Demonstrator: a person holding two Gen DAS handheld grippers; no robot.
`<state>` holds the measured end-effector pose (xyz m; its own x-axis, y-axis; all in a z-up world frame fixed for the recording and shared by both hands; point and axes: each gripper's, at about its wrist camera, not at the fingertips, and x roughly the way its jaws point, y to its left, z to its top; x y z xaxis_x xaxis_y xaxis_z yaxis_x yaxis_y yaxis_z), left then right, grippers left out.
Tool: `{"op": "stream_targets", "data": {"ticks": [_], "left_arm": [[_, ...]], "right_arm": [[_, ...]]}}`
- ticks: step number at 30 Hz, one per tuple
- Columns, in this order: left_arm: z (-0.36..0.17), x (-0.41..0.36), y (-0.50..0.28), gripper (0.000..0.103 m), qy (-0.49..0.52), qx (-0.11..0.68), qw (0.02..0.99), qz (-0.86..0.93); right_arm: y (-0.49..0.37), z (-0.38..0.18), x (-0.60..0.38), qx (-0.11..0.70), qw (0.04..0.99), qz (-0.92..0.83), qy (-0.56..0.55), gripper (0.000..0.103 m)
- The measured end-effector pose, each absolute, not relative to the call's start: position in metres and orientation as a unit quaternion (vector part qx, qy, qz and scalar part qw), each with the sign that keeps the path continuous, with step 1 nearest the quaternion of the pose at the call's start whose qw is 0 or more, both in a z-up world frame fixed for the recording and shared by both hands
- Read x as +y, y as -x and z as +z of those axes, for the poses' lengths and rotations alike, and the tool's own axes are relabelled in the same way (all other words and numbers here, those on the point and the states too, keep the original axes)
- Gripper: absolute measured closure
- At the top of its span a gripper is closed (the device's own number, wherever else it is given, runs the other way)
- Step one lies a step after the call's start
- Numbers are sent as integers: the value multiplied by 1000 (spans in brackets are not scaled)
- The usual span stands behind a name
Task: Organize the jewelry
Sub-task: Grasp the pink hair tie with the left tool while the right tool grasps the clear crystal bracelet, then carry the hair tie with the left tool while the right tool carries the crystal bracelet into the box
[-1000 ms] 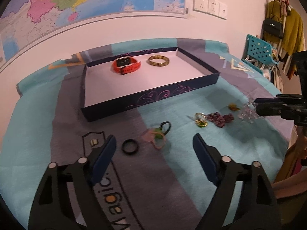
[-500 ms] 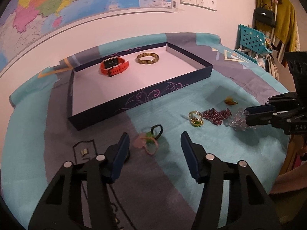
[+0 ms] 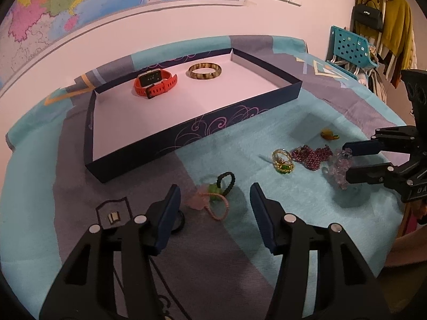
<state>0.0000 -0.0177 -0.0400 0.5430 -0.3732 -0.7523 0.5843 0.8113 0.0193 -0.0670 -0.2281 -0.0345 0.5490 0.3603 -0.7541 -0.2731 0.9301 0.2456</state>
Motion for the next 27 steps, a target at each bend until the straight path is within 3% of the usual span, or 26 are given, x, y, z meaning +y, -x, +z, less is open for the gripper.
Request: {"op": "stream_targets", "data": {"ticks": [2, 10, 16, 27], "left_arm": [[-44, -18, -4, 63, -135, 405, 861, -276], [-45, -20, 3, 79, -147, 401, 861, -275], [-43, -12, 5, 89, -124, 406, 864, -270], [-27, -6, 16, 90, -105, 391, 870, -283]], "right_arm": [[66, -36, -228, 441, 878, 178, -50, 60], [64, -34, -231, 439, 880, 174, -53, 90], [64, -29, -234, 433, 881, 181, -64, 95], [64, -3, -241, 405, 889, 197, -88, 95]]}}
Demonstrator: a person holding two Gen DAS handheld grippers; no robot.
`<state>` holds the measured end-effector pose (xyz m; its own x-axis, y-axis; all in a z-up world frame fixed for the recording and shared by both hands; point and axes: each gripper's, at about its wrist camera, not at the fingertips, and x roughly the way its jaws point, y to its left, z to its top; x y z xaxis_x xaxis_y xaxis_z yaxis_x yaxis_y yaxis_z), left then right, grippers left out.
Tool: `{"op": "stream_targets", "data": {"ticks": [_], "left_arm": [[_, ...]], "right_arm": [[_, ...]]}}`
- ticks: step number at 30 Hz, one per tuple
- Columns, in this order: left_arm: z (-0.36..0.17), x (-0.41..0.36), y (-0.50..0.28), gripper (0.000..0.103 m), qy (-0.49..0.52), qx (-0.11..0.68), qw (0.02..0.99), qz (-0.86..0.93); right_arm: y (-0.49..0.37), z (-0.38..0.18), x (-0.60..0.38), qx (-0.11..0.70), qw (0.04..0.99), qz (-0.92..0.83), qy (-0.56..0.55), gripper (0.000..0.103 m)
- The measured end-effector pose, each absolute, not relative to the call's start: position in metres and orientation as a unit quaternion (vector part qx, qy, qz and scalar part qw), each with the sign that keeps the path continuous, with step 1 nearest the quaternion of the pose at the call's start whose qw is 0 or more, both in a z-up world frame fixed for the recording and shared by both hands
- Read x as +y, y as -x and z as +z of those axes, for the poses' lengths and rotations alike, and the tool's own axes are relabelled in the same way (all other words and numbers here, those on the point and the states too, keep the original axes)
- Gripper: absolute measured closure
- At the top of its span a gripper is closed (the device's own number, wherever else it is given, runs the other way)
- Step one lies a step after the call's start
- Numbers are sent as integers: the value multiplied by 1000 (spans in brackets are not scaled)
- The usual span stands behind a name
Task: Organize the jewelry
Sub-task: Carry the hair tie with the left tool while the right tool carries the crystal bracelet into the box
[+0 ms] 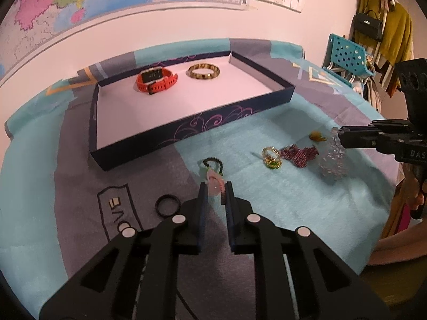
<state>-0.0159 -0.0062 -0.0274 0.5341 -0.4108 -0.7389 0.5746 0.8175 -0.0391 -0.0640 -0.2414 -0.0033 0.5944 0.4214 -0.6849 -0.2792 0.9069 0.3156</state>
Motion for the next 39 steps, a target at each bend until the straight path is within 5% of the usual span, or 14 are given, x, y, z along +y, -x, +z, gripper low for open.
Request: {"op": "stream_targets", "data": {"ticks": [39], "left_arm": [[17, -21, -60, 90, -109, 340, 894, -270]], "right_arm": [[-36, 57, -233, 323, 922, 209, -47, 95]]}}
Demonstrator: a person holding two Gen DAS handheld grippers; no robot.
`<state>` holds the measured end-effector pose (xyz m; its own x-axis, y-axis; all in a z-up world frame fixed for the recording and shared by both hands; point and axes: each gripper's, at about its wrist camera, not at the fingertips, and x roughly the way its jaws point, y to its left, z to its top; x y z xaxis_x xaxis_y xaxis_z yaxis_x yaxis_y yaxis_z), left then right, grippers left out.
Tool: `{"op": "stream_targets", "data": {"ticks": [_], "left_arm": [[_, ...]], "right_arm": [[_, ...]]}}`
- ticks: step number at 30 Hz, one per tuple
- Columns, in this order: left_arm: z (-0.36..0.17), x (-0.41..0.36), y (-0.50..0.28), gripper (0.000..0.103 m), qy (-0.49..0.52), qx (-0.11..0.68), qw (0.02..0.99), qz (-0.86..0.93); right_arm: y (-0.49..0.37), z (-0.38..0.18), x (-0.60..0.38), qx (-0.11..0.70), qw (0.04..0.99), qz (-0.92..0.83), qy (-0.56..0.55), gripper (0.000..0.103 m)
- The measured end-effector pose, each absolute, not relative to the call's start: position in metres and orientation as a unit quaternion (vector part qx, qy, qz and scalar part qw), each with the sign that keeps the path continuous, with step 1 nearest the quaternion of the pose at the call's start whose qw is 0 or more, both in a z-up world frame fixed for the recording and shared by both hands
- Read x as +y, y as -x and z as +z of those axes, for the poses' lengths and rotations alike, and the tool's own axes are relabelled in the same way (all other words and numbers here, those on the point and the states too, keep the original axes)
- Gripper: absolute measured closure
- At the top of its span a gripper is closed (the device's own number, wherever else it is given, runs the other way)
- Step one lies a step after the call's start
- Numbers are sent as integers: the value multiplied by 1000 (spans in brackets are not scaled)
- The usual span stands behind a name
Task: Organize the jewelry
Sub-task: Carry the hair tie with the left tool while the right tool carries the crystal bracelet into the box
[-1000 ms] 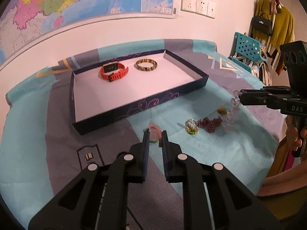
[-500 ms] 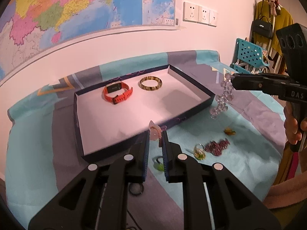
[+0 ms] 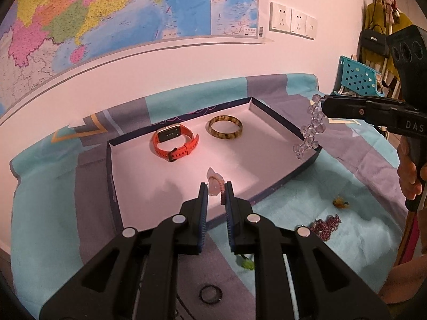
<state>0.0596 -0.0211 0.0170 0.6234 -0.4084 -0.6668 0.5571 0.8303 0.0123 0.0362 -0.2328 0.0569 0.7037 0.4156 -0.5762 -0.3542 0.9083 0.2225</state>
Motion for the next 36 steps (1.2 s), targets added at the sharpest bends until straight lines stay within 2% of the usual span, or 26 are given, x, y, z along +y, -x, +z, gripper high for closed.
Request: {"op": "stream_targets", "data": {"ticks": [36], "left_arm": [[5, -36, -116, 90, -116, 358, 894, -244]], "right_arm": [[-99, 41, -223, 342, 916, 205, -43, 95]]}}
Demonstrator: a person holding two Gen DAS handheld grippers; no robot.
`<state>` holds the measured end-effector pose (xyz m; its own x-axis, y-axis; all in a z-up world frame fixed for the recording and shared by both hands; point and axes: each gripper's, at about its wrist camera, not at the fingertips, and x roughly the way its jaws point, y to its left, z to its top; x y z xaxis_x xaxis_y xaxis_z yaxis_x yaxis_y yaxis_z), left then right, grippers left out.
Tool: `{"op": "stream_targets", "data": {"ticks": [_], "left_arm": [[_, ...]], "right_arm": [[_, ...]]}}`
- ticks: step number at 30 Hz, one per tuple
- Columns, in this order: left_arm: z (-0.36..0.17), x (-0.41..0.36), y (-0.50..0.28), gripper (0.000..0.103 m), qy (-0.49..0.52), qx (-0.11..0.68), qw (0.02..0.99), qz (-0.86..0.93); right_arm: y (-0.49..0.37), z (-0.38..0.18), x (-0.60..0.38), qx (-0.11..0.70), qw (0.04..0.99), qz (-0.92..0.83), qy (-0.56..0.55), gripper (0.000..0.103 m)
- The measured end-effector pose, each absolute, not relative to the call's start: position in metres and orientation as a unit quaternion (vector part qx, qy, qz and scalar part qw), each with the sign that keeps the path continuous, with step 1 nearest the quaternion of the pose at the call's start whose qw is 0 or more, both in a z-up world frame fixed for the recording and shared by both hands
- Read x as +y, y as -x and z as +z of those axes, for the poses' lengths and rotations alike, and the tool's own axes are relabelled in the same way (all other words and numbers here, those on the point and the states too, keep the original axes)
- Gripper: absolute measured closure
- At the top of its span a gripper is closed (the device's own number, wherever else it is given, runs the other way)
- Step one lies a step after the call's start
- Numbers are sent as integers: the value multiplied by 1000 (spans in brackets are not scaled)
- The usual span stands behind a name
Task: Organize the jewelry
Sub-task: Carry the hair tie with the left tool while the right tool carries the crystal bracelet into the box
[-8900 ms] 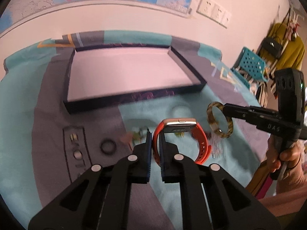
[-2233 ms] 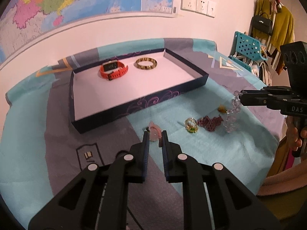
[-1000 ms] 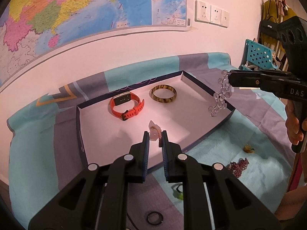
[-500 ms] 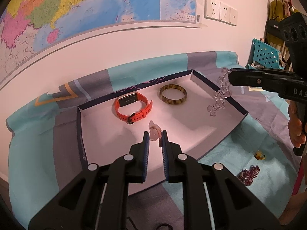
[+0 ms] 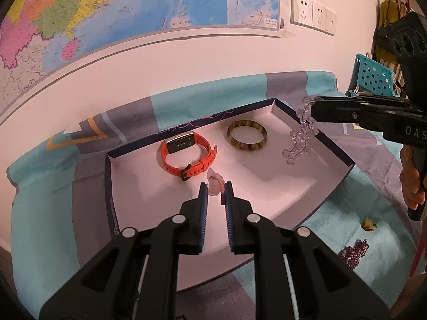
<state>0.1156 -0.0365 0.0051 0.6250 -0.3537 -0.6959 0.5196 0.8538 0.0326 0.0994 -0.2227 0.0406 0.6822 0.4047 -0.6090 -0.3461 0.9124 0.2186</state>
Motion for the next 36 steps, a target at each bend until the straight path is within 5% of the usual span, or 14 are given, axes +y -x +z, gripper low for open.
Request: {"op": "stream_targets", "data": {"ticks": [36], "left_arm": [[-8, -46, -137, 90, -115, 378, 889, -233]], "right_arm": [[-127, 26, -216, 360, 910, 202, -41, 95]]}}
